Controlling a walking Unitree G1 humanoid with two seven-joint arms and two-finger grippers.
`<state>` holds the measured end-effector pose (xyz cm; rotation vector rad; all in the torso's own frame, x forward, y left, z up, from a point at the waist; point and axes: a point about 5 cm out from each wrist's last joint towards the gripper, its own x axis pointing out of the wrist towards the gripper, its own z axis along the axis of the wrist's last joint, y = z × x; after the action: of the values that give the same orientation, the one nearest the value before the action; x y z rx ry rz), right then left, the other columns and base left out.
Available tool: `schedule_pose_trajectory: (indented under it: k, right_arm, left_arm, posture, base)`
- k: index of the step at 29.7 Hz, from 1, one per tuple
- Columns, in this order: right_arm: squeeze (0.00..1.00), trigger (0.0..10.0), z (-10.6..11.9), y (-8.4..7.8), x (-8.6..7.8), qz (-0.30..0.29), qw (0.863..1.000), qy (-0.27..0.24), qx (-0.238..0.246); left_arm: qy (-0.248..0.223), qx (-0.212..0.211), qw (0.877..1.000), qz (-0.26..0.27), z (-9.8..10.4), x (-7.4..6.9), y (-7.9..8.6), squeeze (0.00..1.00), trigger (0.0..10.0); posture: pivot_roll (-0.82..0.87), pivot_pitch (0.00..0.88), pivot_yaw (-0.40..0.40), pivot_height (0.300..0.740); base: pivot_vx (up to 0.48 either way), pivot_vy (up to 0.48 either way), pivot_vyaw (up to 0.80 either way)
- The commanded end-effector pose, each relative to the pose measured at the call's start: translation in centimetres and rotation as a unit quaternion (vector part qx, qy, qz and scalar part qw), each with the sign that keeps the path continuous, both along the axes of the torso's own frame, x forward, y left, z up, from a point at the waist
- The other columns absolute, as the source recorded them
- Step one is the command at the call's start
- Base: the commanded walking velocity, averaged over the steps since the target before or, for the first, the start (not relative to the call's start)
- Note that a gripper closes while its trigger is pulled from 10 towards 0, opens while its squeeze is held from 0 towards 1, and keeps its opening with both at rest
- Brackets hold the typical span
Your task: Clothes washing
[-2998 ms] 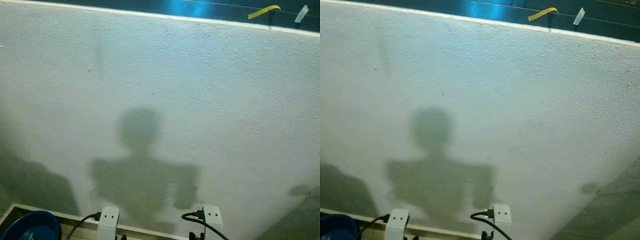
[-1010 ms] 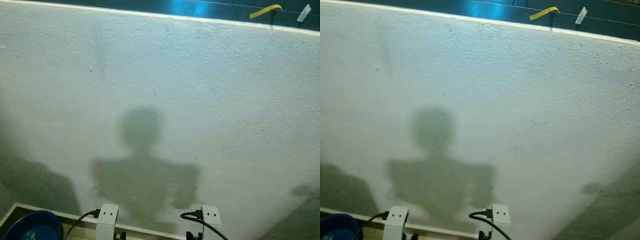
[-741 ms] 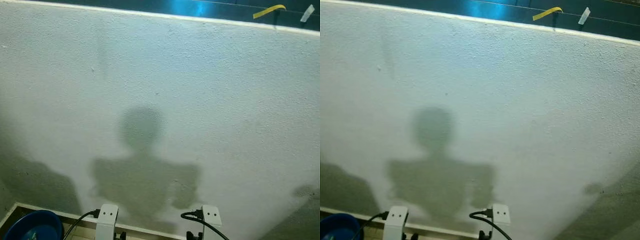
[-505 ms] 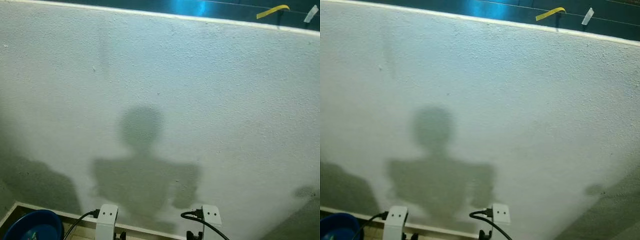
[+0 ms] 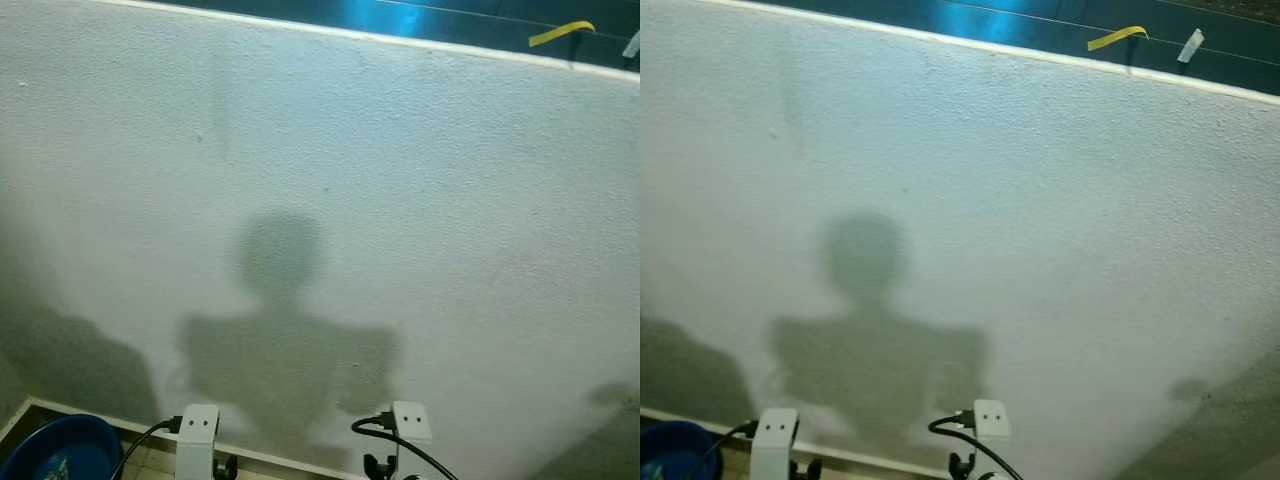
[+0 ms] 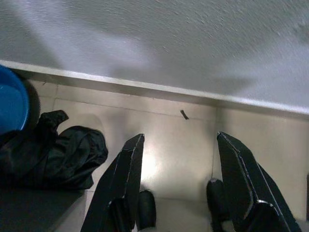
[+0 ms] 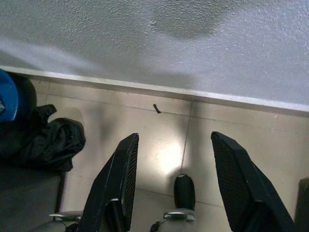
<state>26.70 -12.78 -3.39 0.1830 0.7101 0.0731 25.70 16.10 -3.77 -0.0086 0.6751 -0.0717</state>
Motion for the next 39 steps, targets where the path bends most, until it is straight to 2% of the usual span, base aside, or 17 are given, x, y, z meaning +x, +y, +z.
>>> schedule_pose_trajectory:
  k: [1,6,13,19,23,26,29,39]
  right_arm:
    - [0.00,10.0,-0.6,-0.2,-0.7,-0.012,1.000,0.015,0.005]
    - [0.00,10.0,-0.6,-0.1,-0.8,0.012,1.000,0.013,-0.013]
    - [0.00,10.0,-1.0,-1.0,-1.3,-0.040,0.999,0.016,0.006]
    - [0.00,10.0,-1.2,-0.7,-1.6,-0.017,1.000,0.017,-0.008]
    - [0.00,10.0,-1.3,-0.9,-1.7,-0.032,0.999,0.020,-0.001]
    - [0.00,10.0,-1.3,-1.0,-1.7,-0.035,0.999,0.020,-0.001]
    - [0.00,10.0,-1.5,-1.1,-2.0,-0.040,0.999,0.020,-0.003]
    - [0.00,10.0,-1.4,-0.7,-1.9,-0.027,0.999,0.018,-0.007]
  left_arm:
    - [0.015,0.003,1.000,-0.019,-0.5,-0.6,-0.6,0.00,10.0]
    - [0.028,-0.001,0.999,-0.021,-0.9,-1.1,-0.5,0.00,10.0]
    - [0.021,0.015,0.999,-0.040,-0.9,-1.1,-0.8,0.00,10.0]
    - [0.027,0.010,0.999,-0.031,-1.2,-1.5,-0.6,0.00,10.0]
    - [0.024,0.009,1.000,-0.017,-1.0,-1.4,-0.3,0.00,10.0]
    - [0.022,0.009,1.000,-0.018,-1.0,-1.3,-0.3,0.00,10.0]
    - [0.025,0.013,0.999,-0.042,-1.1,-1.4,-0.9,0.00,10.0]
    - [0.023,0.012,0.999,-0.031,-1.1,-1.5,-0.5,0.00,10.0]
  posture:
    - [0.03,0.000,-0.044,0.740]
    - [0.01,0.005,-0.029,0.740]
    - [0.00,0.013,-0.003,0.740]
    - [0.00,0.012,-0.003,0.740]
    - [0.00,0.014,0.010,0.740]
    - [-0.01,0.014,0.014,0.740]
    - [-0.01,0.006,0.011,0.740]
    - [0.00,0.000,0.002,0.740]
  base:
    - [0.000,0.000,0.00]
    - [0.000,0.000,0.00]
    - [0.000,0.000,0.00]
    - [0.000,0.000,0.00]
    - [0.000,0.000,0.00]
    - [0.000,0.000,0.00]
    - [0.000,0.000,0.00]
    - [0.000,0.000,0.00]
